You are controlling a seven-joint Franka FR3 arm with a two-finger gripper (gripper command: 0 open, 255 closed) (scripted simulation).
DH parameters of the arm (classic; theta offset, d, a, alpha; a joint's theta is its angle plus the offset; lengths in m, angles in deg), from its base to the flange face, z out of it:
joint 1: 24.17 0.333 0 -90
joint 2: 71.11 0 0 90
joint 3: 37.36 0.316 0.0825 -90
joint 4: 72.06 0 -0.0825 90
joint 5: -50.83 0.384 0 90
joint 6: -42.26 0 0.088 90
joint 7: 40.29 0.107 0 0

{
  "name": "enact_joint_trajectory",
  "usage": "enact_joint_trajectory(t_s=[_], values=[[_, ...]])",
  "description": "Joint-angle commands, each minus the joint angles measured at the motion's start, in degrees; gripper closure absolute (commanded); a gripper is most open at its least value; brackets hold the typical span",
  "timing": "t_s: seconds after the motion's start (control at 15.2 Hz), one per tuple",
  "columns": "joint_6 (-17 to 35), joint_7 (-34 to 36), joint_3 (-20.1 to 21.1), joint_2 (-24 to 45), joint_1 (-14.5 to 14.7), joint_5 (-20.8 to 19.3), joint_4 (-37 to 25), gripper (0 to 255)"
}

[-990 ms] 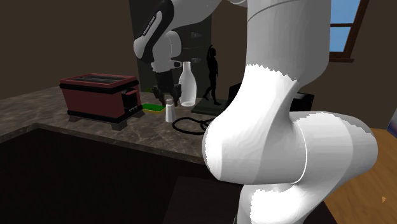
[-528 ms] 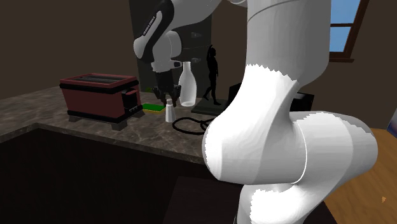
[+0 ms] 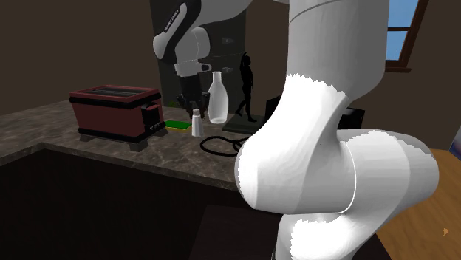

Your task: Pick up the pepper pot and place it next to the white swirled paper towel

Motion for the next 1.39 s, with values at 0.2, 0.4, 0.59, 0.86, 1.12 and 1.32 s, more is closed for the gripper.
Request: enact_joint_trajectory(t_s=[0.2, 0.4, 0.59, 0.86, 1.12, 1.32], values=[[-3.3, -1.0, 0.4, -1.5, -0.2, 1.1, -2.1, 255], [-5.3, -1.5, 0.5, -2.2, -0.3, 1.7, -3.4, 255], [-7.3, -2.0, 0.7, -2.9, -0.3, 2.1, -4.9, 255], [-10.1, -2.6, 0.9, -3.6, -0.3, 2.7, -7.2, 255], [-13.0, -3.1, 1.0, -4.1, -0.2, 3.1, -9.6, 255], [-15.1, -3.5, 1.1, -4.3, -0.1, 3.3, -11.7, 255]])
